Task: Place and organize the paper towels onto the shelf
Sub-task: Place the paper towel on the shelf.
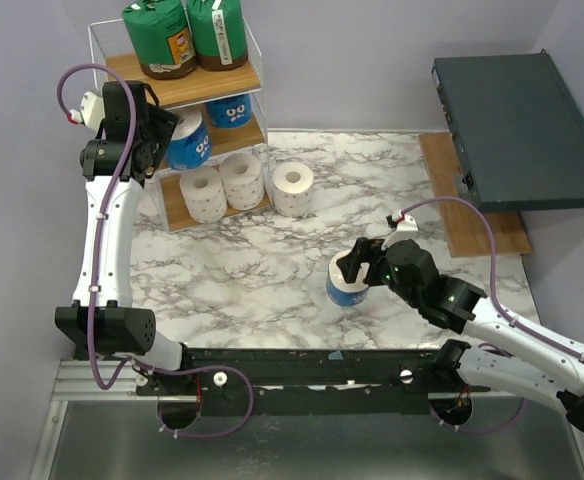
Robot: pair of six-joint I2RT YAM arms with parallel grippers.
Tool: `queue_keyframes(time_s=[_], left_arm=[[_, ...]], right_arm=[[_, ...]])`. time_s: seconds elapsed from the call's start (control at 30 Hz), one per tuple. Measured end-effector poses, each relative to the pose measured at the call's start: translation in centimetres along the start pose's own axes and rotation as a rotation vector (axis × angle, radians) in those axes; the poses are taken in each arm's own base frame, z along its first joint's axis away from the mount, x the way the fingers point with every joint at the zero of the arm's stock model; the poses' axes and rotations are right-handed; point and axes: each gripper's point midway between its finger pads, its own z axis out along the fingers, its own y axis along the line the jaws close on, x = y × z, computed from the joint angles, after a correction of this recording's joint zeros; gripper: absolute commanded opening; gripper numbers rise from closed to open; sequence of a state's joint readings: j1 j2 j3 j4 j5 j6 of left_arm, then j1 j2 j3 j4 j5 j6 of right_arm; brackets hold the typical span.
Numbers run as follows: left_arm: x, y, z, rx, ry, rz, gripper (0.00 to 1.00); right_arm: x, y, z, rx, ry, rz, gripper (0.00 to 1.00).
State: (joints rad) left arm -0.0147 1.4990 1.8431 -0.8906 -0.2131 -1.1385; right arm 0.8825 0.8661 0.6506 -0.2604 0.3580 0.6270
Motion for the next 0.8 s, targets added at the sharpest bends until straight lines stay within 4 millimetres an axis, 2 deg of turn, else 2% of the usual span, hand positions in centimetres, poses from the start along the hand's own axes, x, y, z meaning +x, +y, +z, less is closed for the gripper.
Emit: queue_keyframes(time_s=[0.33,0.53,0.8], left_arm=[[0.4,-0.4,-0.8,0.062,0.013,0.008,0.72],[0.4,-0.6,-2.2,0.104,0.016,0.018,0.73],[0.5,0.1,-3.3,0.121,0.009,0.034,0.72]], right_arm=[[0.1,0.0,0.0,0.001,0.002,-0.001,0.89],[0.1,0.0,0.1,0.002,0.003,-0.001,0.89],[0.1,0.0,0.1,0.002,0.003,-0.001,0.89]])
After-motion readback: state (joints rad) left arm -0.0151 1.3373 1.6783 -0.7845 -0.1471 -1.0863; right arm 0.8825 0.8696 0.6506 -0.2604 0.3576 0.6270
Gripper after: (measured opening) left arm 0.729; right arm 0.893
